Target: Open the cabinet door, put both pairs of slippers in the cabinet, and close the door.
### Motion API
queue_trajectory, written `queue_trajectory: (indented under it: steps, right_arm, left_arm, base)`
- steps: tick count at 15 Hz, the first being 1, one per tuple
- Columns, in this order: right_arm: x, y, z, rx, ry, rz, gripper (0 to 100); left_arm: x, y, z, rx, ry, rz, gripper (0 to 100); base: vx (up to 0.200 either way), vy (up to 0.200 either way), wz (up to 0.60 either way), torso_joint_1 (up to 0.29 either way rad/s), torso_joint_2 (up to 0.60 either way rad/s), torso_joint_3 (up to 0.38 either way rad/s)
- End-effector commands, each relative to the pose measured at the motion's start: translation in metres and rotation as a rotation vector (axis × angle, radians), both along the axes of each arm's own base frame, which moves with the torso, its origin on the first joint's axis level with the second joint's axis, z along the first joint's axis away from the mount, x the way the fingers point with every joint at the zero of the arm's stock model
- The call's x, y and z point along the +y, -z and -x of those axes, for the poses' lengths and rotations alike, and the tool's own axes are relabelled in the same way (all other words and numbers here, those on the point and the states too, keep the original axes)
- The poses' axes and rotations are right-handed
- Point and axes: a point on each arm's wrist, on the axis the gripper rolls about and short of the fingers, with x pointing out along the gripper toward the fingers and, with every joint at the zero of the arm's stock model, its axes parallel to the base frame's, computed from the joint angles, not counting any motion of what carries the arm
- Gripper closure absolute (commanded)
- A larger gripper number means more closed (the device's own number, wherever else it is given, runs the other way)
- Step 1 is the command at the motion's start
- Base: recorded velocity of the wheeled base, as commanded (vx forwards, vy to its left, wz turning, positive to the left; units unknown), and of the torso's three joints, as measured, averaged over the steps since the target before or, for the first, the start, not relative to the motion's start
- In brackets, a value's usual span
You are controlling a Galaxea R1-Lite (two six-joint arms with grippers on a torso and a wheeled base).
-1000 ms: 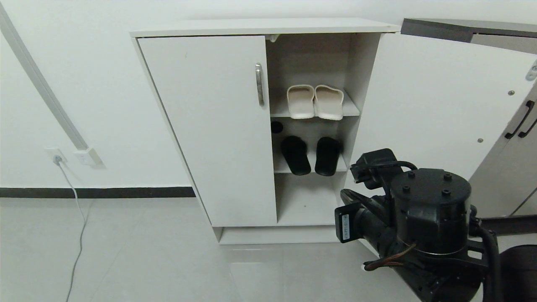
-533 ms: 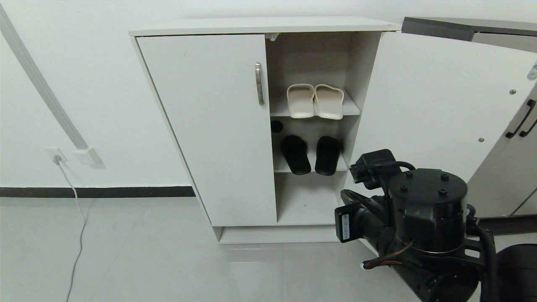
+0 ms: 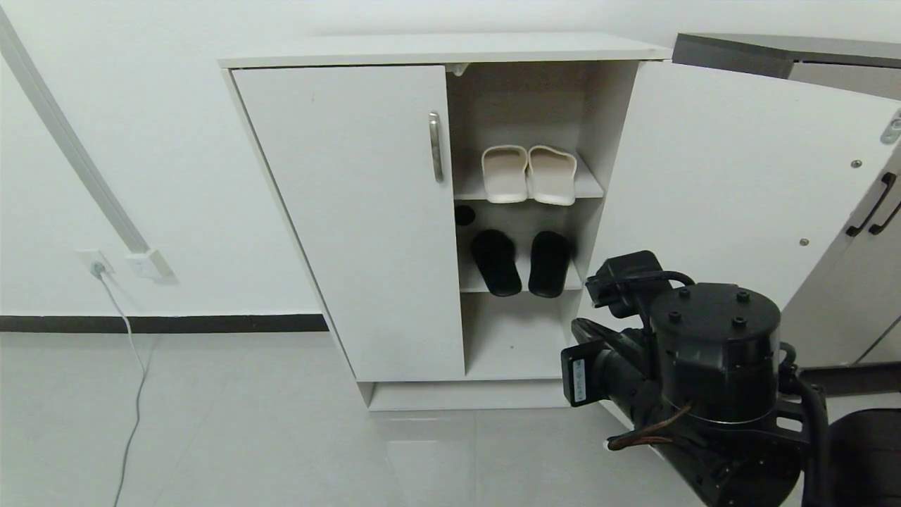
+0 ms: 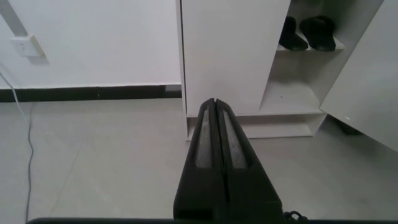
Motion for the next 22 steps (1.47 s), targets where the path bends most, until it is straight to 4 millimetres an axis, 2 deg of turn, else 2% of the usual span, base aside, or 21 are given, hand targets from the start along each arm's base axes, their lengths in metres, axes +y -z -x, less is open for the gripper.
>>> queue_trajectory:
  steps: [1,10,22]
  right_arm:
    - [0.0001,0.0013,-0.0005,0.003,0.001,0.005,100]
    - [0.0001,0.0013,-0.0005,0.003,0.001,0.005,100]
    - [-0.0009,0.0021,-0.0013,0.006,0.000,0.006,100]
  left_arm:
    - [0.0000,0.0003,-0.0001,0.004,-0.001,0.000,100]
    - [0.0000,0.0003,-0.0001,0.004,-0.001,0.000,100]
    - [0.0000,0.0003,-0.0001,0.004,-0.002,0.000,100]
  base:
    - [0.000,0.000,0.00,-0.007,-0.08,-0.339]
    - [0.000,0.000,0.00,0.074,-0.46,-0.361]
    - [0.000,0.000,0.00,0.171,-0.49,-0.321]
